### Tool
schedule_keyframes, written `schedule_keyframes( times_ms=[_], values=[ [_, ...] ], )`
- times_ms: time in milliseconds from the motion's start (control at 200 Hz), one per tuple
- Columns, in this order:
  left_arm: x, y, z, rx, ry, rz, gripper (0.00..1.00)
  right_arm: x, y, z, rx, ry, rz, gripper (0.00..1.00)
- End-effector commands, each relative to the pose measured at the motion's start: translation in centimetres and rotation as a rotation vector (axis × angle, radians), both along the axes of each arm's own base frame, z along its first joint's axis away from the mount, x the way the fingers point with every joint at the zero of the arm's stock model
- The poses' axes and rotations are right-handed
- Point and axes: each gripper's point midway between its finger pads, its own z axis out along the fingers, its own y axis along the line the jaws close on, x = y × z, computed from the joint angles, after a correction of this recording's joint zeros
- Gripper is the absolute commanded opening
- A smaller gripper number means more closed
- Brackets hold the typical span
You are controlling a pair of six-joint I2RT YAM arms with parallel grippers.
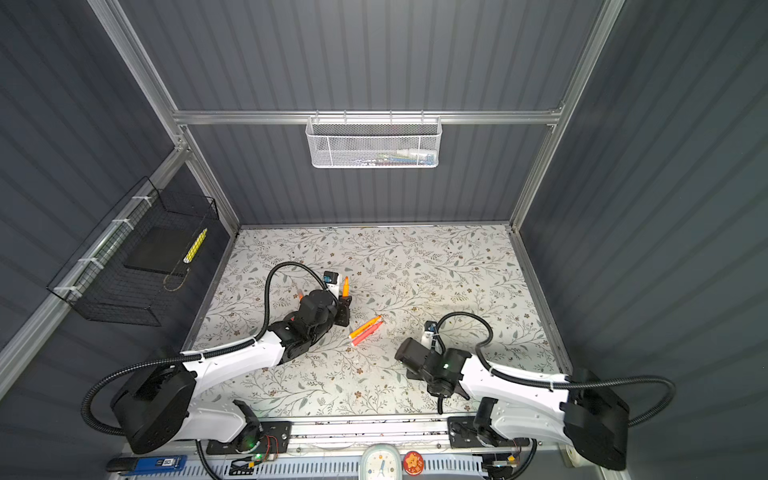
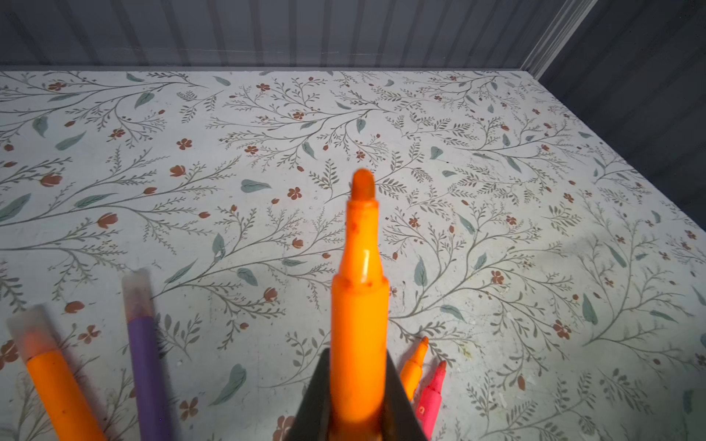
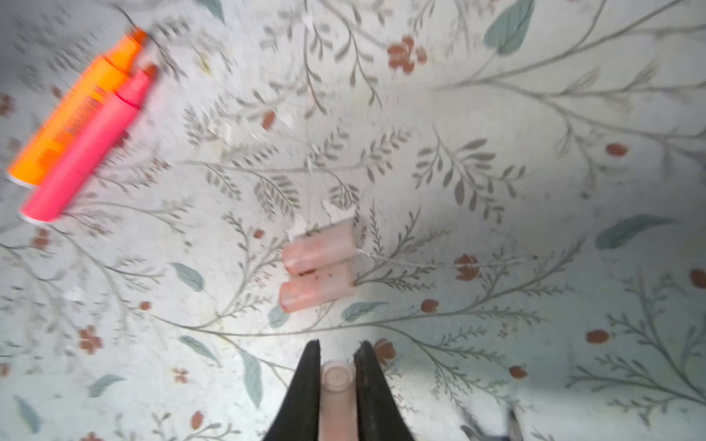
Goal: Insert the pens into the pen caps
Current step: 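Lower the right gripper around a translucent pink cap and close, then lift the pink cap with the right gripper toward the orange marker tip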
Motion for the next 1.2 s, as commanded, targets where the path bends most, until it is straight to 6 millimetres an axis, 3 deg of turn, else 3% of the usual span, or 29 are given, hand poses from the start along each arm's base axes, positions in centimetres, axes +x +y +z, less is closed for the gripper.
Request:
schedule_keyframes(
  times_ms=[0,255,440,940,1110,1126,1196],
  values=[
    [-1.1,-2.3,1.2,-0.061,-0.034,-0.145,0.00,1.8,-0.3,3.6,0.080,-0.140,-0.034,0.09],
    [-3.9,-5.7,2.2,-0.150,-0.042,-0.383,0.00,4.9,0.7,12.3,0.426,-0.432,-0.083,0.05],
    [-5.2,-6.7,2.9,-0.173,-0.059,-0.467,0.00,7.2,1.0,16.5,0.538,-0.528,-0.118,0.03],
    [-7.2,-8.0,4.2,-0.226,-0.066,-0.595,0.00,11.8,7.0,22.7,0.598,-0.635,0.032,0.00],
    [-7.5,-8.2,4.4,-0.235,-0.068,-0.614,0.00,12.6,8.7,23.7,0.624,-0.653,0.075,0.00],
    [-7.5,-8.2,4.3,-0.234,-0.068,-0.614,0.00,12.9,9.2,22.7,0.611,-0.634,0.081,0.00],
    [-7.5,-8.2,4.4,-0.236,-0.069,-0.614,0.00,13.2,9.8,22.6,0.613,-0.625,0.093,0.00]
  ],
)
